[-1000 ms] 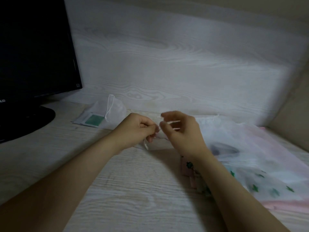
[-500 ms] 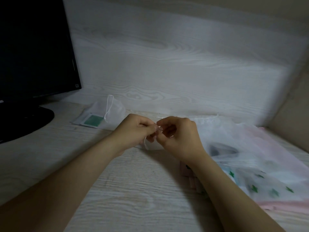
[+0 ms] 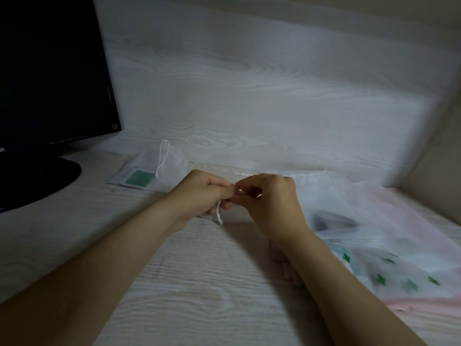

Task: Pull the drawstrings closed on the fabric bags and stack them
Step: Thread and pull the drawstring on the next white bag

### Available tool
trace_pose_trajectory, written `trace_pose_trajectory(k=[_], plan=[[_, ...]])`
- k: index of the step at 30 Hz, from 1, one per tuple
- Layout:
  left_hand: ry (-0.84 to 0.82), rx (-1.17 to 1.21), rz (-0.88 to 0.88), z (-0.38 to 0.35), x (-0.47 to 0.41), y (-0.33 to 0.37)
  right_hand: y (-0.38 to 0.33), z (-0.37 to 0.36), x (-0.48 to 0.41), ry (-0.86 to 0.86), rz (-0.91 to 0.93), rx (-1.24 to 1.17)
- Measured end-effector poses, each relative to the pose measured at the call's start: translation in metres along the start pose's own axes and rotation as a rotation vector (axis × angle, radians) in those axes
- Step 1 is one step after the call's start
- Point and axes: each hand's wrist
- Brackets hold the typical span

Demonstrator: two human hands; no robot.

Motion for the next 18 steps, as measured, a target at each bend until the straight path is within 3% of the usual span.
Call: trace_pose_trajectory(k=[7, 12, 15, 18], plan=[[-0.081, -0.069, -0.019, 0.001, -0.003, -0.002, 0.002, -0.003, -0.002, -0.024, -0.02, 0.124], [-0.116, 0.013, -0.011, -0.007, -0.005, -0.001, 0.007, -0.007, -0.004, -0.108, -0.07, 0.22], [0.038, 0.033, 0.006, -0.008, -0.007, -0.003, 0.002, -0.008, -0.003, -0.113, -0.075, 0.215], [0.183, -0.084, -0.048, -0.004, -0.006, -0.005, -0.007, -0.005, -0.001, -0.124, -0.108, 0.052]])
Point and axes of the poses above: each hand's wrist, its own x-axis away from the middle knuckle, its own z-axis out of the back of the hand, y = z × x, and after that the axes turned 13 degrees about -y, right-handed
